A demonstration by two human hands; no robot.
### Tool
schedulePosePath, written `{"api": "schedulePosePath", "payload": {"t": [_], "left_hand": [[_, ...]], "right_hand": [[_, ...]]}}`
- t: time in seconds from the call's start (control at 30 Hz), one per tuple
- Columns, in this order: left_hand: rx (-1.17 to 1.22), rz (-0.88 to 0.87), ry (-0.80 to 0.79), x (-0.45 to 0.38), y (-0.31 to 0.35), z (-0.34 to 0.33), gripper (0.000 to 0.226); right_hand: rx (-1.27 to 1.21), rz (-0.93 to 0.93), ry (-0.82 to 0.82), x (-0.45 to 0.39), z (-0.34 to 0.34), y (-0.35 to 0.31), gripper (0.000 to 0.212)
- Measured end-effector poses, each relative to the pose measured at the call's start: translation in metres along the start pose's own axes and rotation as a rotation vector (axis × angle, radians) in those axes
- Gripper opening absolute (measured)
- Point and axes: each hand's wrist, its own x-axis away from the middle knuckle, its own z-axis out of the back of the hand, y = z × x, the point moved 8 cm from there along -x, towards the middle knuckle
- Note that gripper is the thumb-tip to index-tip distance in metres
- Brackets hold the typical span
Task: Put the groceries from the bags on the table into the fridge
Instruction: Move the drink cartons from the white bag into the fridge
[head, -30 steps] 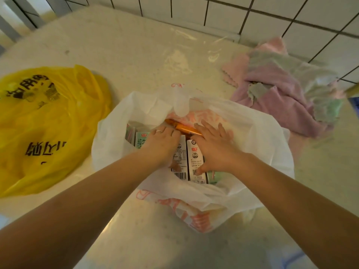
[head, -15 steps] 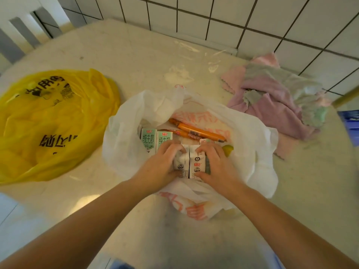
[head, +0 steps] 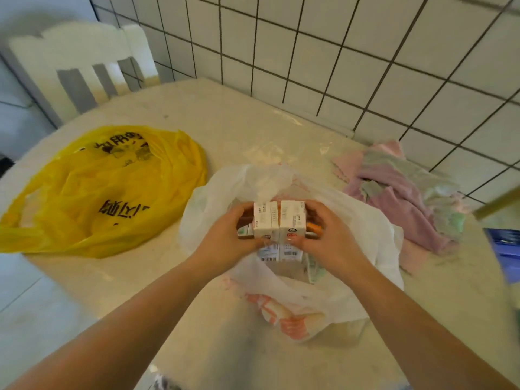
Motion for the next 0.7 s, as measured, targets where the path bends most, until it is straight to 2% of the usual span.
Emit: {"api": "schedulePosePath", "payload": {"t": [0.17,0.3,0.5,0.7], "left_hand": [[0.153,-0.146,0.152,0.016,0.047,0.087,0.058],[0.172,-0.187,0.259,0.053,0.053,0.169,0.061],[0.062,-0.222,0.433,0.151,0.03,0.334,0.059],[-0.116,-0.16,0.635,0.255,-0.013,0.491,0.054]], "right_hand": [[-0.03,0.19,-0.008,-0.012,-0.009,-0.105,0.063],[-0.068,0.322,-0.078,-0.013,-0.057,-0.185,0.063],[-0.133,0.523,-0.24,0.001,-0.2,-0.316,0.064],[-0.219,0.634,-0.407,0.02,-0.364,-0.427,0.061]]}}
